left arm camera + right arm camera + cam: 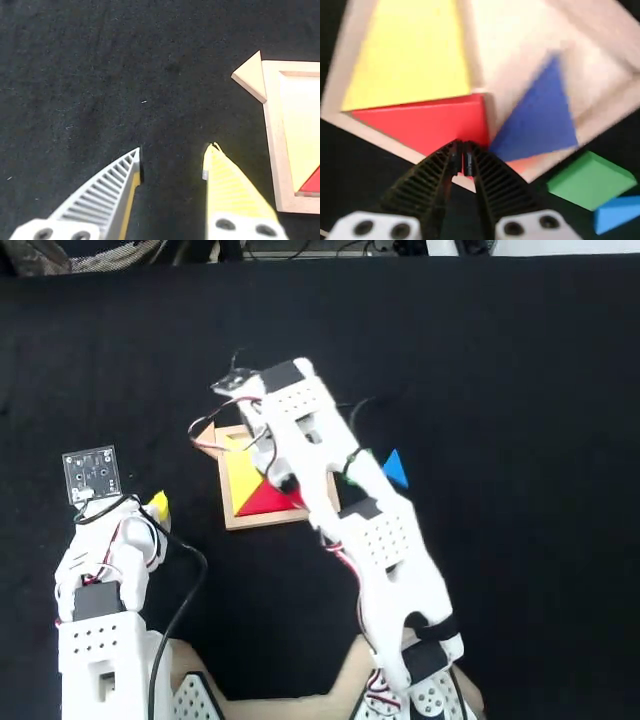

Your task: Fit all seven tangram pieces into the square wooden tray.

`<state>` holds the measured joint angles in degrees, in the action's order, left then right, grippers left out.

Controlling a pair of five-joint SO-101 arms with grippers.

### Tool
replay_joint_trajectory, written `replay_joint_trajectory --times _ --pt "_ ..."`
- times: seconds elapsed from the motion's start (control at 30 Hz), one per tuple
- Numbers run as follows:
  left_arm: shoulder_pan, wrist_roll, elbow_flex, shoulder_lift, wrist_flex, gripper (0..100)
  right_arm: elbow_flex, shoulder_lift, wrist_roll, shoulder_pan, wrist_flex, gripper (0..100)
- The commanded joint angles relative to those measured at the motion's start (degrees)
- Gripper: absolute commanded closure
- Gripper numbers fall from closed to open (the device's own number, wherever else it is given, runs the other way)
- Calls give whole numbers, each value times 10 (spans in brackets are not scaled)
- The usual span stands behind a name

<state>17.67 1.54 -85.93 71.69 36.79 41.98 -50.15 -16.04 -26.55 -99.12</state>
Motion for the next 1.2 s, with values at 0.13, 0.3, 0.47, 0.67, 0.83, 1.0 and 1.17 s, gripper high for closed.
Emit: replay_joint_trajectory --times 0.13,0.3,0.47,0.67,0.83,1.0,1.17 --pt "0 -2 1 5 -13 794 0 38 -29 36 8 988" --pt "0 -2 1 5 -13 794 7 38 -29 34 24 988" --pt "0 -2 1 5 -13 794 16 37 -49 40 65 988" --pt "0 -2 1 5 -13 794 38 37 -53 41 72 988" --pt "0 -2 1 5 -13 794 58 38 -53 47 66 988" --pt "0 -2 1 5 -13 794 60 37 -53 49 65 988" --pt "0 -2 1 5 -13 794 59 36 -73 55 82 988"
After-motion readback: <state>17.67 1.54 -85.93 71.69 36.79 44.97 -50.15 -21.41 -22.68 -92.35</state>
